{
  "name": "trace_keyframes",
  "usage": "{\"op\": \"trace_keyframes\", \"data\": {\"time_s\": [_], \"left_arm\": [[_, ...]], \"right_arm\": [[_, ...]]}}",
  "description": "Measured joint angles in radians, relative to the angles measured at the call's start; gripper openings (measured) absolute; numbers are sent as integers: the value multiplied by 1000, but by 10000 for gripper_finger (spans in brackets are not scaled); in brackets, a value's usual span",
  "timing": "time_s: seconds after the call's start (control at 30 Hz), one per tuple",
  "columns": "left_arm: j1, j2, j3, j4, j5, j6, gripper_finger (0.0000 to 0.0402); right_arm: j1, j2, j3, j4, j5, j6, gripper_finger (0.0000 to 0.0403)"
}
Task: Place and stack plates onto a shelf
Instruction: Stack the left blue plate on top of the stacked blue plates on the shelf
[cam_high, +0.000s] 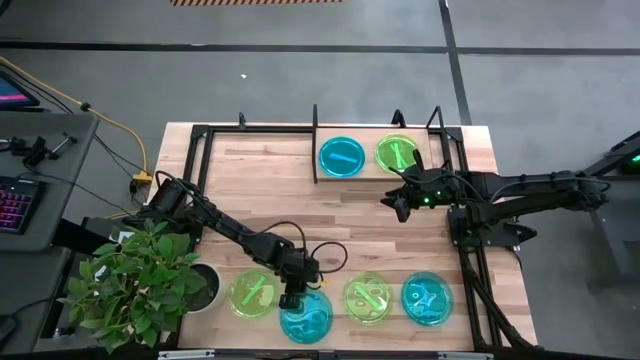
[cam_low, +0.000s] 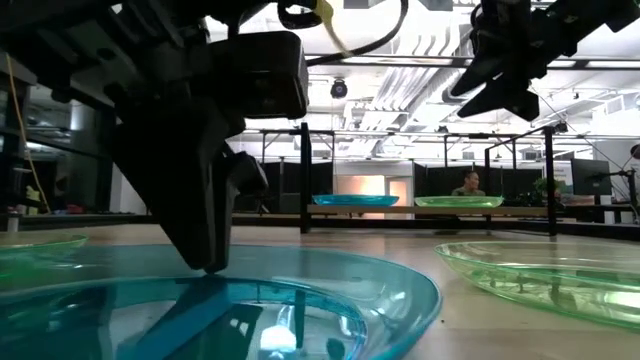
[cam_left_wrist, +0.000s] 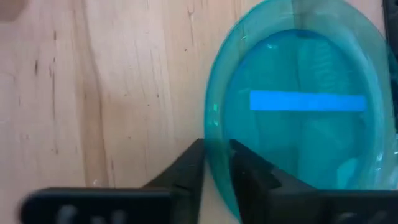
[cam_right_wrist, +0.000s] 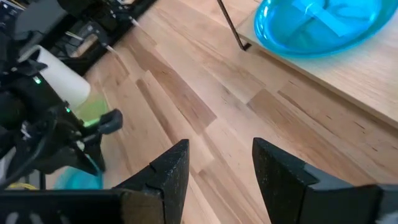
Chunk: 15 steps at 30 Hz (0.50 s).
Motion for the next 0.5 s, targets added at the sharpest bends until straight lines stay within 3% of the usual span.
{"op": "trace_keyframes", "data": {"time_s": [0.1,0.3,0.5], "left_arm": [[2,0,0,-7,0,5,9],[36,-16,0,-53,0,22,2],[119,-108,-2,-167,-50,77,1]], "right_arm": [[0,4,0,-4,10,-1,161],[0,5,0,-1,20,0,161],[0,5,0,2,22,0,161]]}}
